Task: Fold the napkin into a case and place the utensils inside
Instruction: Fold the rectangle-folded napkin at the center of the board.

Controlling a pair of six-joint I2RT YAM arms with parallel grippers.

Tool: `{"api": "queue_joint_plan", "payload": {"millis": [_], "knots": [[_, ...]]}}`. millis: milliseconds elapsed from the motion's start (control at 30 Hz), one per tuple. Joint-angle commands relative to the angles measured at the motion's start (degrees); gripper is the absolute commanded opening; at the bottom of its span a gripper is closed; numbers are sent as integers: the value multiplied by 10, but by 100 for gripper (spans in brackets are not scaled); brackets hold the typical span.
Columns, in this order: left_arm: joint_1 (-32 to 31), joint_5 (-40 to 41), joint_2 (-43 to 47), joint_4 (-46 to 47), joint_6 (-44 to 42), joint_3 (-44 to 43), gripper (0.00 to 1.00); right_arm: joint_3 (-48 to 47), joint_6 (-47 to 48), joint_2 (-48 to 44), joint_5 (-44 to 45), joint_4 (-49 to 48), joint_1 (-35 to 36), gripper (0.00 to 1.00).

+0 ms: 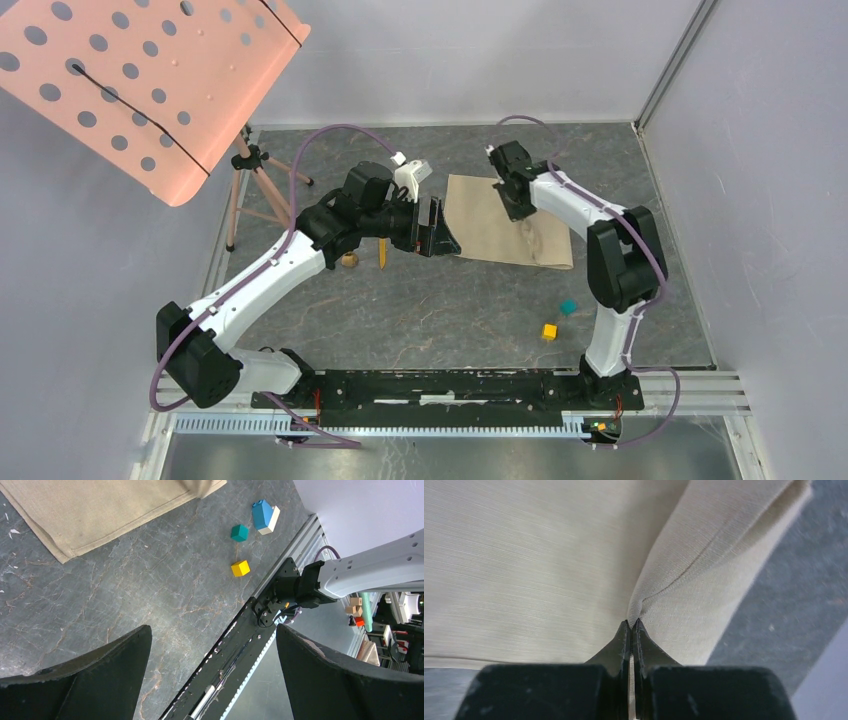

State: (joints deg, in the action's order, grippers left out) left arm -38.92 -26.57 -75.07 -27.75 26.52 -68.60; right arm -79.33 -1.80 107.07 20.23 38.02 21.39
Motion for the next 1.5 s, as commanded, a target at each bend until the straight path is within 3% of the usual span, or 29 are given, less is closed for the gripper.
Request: {"api": "queue_joint_plan", "payload": {"millis": [0,567,1400,1467], "knots": [[3,1,-1,8,-20,0,100,-75,-44,34,-59,4,45,1],[10,41,28,-2,-31,-1,100,-128,-117,83,-223,-66,70,0],[13,41,35,-2,-35,0,100,-167,-146,143,-237,-91,71,0],[13,42,35,-2,-35,0,100,-169,-150,147,-240,-92,71,6]]}}
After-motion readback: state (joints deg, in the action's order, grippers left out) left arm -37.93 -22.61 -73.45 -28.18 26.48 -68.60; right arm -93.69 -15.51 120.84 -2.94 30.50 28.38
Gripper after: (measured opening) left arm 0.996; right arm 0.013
